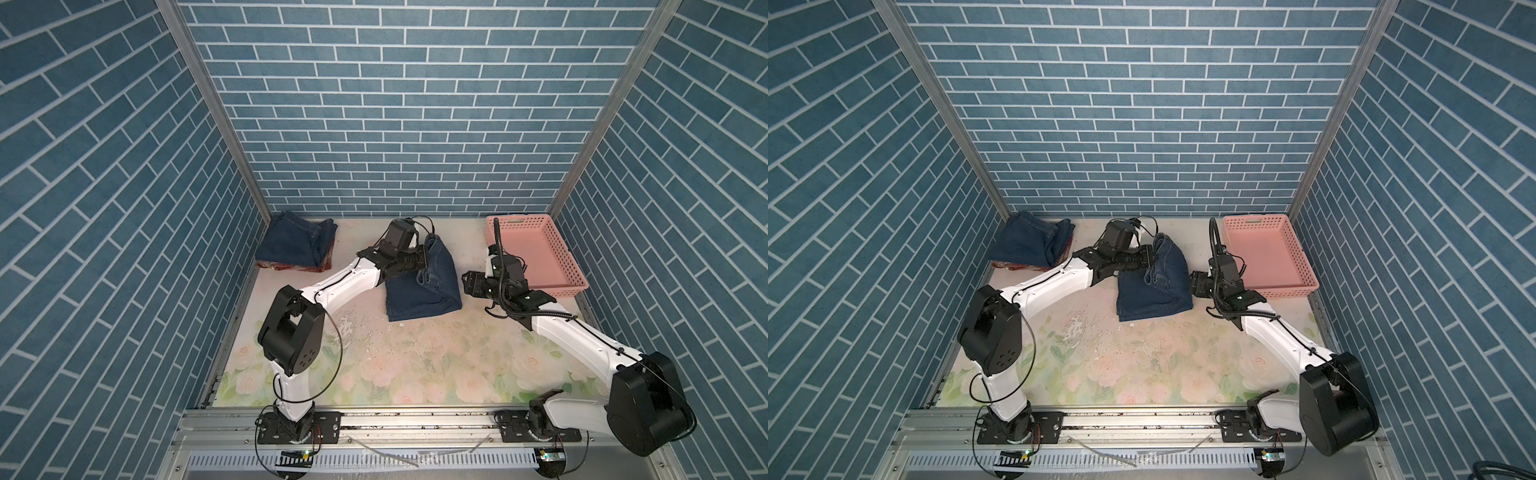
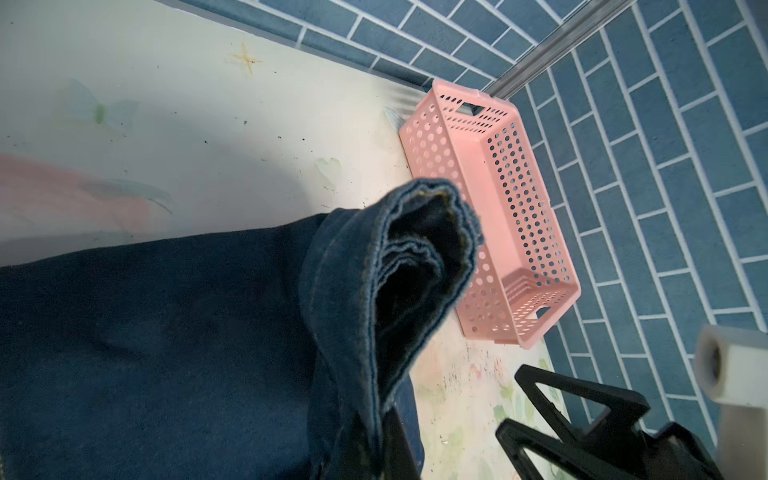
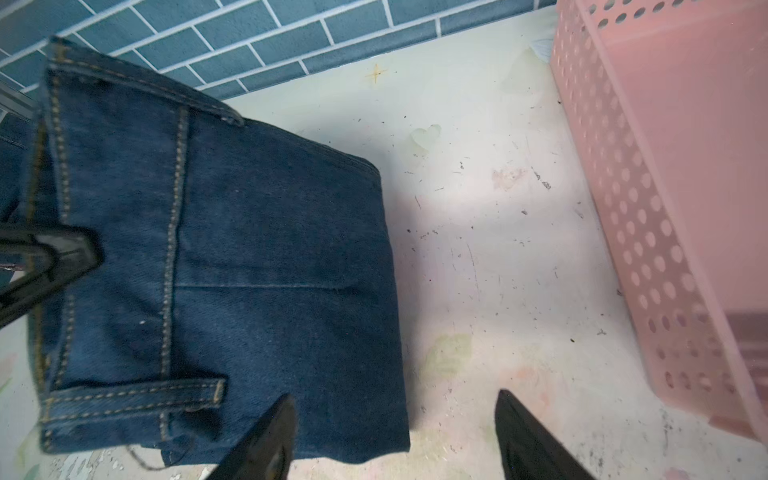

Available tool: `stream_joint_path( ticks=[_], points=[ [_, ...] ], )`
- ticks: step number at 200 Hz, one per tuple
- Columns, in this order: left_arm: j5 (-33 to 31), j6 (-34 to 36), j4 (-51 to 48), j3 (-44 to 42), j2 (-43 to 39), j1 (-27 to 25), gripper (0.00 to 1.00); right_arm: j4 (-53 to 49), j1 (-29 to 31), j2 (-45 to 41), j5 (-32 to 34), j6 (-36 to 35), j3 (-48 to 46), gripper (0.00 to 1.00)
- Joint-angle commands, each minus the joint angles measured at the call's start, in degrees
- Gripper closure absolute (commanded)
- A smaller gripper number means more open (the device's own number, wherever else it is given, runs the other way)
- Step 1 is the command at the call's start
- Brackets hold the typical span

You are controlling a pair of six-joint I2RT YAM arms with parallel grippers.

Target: Fold and stack the skirts

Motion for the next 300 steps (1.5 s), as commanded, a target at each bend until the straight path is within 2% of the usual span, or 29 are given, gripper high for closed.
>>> stream_joint_path(
  ticks=[1, 39, 65, 101, 144, 211, 255, 294, 300],
  points=[
    [-1.9, -2.6, 2.6, -4.0, -4.2, -0.2, 1.0, 0.5, -0.4, -0.7, 1.4, -2.0, -1.5, 0.25],
    [-3.6, -6.0, 9.1, -15.8, -9.1, 0.5, 1.0, 0.9, -0.3, 0.0, 1.1, -2.3, -1.6, 0.25],
    [-3.9, -7.6, 14.6, -24.6, -10.2, 2.8, 1.0, 0.7, -0.4, 0.3, 1.1, -2.4, -1.7, 0.25],
    [-5.0, -4.9, 20.2, -32.4, -9.1, 6.2, 1.0, 0.5, -0.3, 0.7, 0.9, -2.5, -1.8, 0.25],
    [-1.3, -2.6, 23.8, -32.0, -2.2, 9.0, 1.0, 0.1, -0.3, 2.3, -0.2, -2.2, -1.1, 0.26],
    [-0.9, 0.3, 17.8, -25.9, -1.9, 9.4, 1.0, 0.0, -0.1, 3.5, -2.4, -1.4, 0.7, 0.26],
    [1.2, 0.2, 19.1, -27.2, -0.8, 11.7, 1.0, 3.4, 1.6, 10.9, -6.9, 0.7, 5.0, 0.26],
    [3.6, 0.2, 21.4, -27.9, 1.3, 13.7, 1.0, 4.9, 3.7, 17.2, -7.2, 1.1, 10.7, 0.27],
    [3.9, 0.3, 21.7, -27.9, 1.7, 13.8, 1.0, 5.0, 3.9, 18.1, -9.1, 1.2, 11.4, 0.27]
  ],
)
